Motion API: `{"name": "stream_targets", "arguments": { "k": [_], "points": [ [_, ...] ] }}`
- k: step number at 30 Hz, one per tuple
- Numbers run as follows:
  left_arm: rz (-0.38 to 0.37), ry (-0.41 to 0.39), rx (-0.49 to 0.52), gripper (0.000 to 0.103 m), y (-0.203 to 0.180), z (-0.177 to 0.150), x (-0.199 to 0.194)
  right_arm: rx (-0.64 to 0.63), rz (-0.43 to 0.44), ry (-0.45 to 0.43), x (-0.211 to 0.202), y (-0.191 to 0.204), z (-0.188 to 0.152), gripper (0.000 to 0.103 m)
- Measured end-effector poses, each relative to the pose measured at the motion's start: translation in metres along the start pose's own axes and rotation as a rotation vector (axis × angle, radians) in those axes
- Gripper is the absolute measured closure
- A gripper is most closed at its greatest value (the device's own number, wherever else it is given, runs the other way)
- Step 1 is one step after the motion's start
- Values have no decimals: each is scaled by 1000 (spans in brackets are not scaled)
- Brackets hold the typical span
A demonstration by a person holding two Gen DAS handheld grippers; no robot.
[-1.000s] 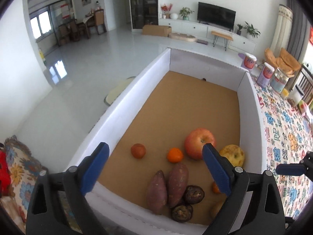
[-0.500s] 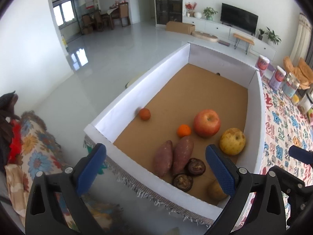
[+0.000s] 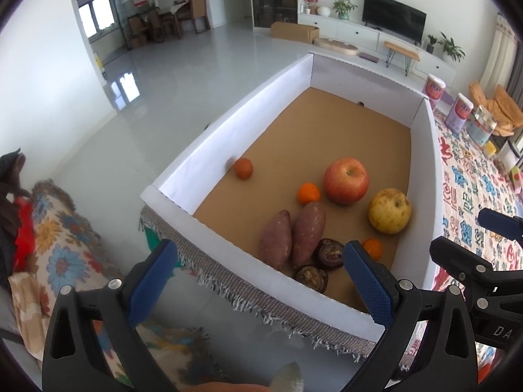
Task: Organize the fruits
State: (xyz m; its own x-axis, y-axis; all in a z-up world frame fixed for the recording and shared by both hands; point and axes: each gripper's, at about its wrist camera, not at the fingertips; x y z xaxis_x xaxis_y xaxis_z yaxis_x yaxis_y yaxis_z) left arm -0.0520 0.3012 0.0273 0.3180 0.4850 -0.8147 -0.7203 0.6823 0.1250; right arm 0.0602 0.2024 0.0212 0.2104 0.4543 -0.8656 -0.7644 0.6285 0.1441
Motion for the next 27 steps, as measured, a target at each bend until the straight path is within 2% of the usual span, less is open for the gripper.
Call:
{"name": "stream_targets", "arguments": {
  "k": [5,19,27],
  "points": [
    [-9,5,1,1,1,0,1,2,-28,1,-2,0,2,14],
    [0,8,0,1,2,3,8,-1,-33,17,3,0,2,13],
    [-14,-22,-26,1,9,6,4,0,-29,19,4,1,2,13]
  ]
}}
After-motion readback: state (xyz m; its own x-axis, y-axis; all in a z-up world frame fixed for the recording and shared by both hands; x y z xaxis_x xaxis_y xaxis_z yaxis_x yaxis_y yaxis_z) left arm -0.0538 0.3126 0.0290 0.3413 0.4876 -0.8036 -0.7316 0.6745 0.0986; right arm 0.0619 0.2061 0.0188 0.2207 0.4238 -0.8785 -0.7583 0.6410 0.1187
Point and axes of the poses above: each gripper's, at about its wrist camera, not at the fingertips, and x roughly the way its jaws point, y to its left, z to its top, and after that the axes turned 6 degrees about z, right-handed
